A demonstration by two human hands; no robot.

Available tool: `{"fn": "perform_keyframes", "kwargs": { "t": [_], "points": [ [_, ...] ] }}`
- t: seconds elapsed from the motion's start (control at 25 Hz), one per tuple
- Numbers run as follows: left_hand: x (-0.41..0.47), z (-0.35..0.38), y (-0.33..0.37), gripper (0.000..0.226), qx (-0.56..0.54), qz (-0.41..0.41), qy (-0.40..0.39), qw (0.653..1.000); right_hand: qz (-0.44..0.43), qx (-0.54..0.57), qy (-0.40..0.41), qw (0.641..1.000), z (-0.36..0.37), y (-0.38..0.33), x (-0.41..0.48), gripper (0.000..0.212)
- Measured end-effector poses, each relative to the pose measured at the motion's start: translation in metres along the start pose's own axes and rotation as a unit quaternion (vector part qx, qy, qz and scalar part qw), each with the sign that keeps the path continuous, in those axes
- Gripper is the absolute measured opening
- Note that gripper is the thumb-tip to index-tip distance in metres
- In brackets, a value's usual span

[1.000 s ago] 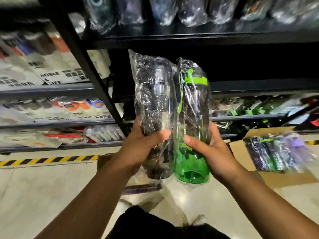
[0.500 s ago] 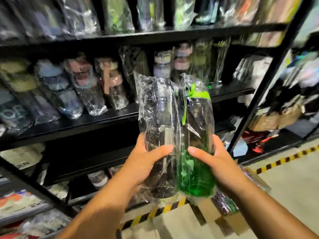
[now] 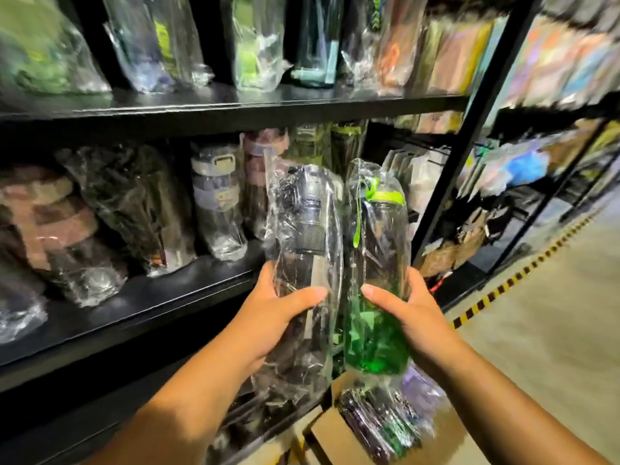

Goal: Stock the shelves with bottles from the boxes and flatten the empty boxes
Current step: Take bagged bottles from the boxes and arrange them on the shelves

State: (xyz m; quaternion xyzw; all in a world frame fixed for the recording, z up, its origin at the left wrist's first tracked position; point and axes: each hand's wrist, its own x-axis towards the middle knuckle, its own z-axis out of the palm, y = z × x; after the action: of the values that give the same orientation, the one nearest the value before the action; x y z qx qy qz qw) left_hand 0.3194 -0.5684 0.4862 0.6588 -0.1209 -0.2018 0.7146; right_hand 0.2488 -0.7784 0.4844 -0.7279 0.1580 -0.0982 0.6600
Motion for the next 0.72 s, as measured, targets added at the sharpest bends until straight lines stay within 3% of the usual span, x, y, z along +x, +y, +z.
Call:
{"fn": "perform_keyframes", "kwargs": {
  "t": [0.08, 0.32, 0.44, 0.48, 0.6, 0.64, 0.72],
  "points": [
    [0.031, 0.006, 0.007, 0.112, 0.008, -0.006, -0.023, 1.0, -0.004, -0.027, 0.033, 0.999, -0.014, -0.004, 0.027, 0.105],
    [0.091, 0.022, 0.001, 0.127, -0.012, -0.016, -0.032, 0.999, -0.013, -0.059, 0.122, 0.991, -0.052, -0.011, 0.121, 0.13],
    [0.108, 0.039, -0.01, 0.079, -0.026, -0.05, -0.006, 0.998, -0.025, -0.041, 0.127, 0.991, -0.067, -0.01, 0.181, 0.115],
    [0.112, 0.044, -0.01, 0.082, -0.025, -0.06, 0.003, 0.998, -0.028, -0.042, 0.13, 0.99, -0.07, -0.009, 0.197, 0.107],
    [0.127, 0.059, -0.015, 0.143, -0.014, -0.085, 0.043, 0.995, -0.051, -0.039, 0.141, 0.988, -0.079, -0.007, 0.244, 0.102],
    [0.132, 0.065, -0.015, 0.147, -0.003, -0.089, 0.061, 0.994, -0.064, -0.04, 0.139, 0.987, -0.08, -0.004, 0.258, 0.102],
    [0.139, 0.076, -0.021, 0.134, 0.0, -0.092, 0.063, 0.994, -0.091, -0.042, 0.136, 0.986, -0.083, 0.003, 0.283, 0.102]
  ]
}}
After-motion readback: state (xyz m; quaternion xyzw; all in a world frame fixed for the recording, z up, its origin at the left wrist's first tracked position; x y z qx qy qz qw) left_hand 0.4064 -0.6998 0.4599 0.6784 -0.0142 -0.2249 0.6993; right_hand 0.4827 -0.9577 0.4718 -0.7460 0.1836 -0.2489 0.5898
